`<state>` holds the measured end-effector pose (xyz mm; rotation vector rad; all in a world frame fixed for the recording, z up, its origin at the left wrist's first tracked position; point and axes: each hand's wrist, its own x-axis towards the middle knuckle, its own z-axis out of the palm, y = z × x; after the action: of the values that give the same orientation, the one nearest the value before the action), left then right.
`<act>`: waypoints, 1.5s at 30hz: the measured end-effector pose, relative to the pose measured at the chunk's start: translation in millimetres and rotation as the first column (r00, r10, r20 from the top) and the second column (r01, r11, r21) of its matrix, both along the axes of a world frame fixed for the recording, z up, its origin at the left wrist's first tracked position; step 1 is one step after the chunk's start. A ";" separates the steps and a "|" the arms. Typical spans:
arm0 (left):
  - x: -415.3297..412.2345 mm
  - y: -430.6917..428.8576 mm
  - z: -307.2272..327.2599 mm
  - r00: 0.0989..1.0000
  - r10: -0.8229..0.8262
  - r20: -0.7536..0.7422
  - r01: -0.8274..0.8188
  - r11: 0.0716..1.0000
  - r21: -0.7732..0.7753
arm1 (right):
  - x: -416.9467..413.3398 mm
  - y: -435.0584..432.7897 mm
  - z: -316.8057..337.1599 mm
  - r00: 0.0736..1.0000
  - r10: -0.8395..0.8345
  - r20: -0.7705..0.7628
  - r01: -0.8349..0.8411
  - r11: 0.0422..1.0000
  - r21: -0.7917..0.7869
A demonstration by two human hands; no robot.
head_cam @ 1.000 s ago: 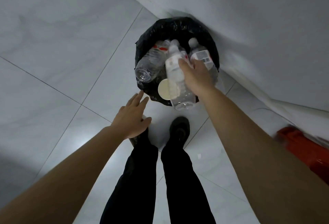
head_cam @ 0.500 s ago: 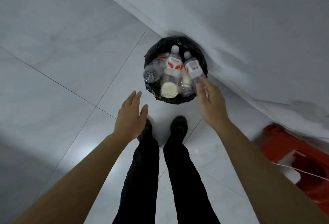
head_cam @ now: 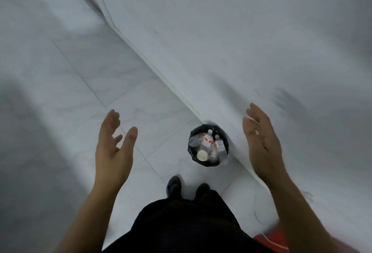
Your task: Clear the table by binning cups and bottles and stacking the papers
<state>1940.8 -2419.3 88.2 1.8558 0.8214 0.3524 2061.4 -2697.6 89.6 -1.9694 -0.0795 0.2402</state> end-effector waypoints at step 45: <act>-805.7 -217.0 49.8 -0.324 0.925 0.198 -0.945 -0.325 -0.030 | -732.6 253.9 39.7 -0.377 0.922 0.083 -0.925 -0.380 0.014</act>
<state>1135.0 -2636.3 138.0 0.5630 2.2362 1.6725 1328.8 -2443.7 129.4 -1.1308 -1.9625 1.3442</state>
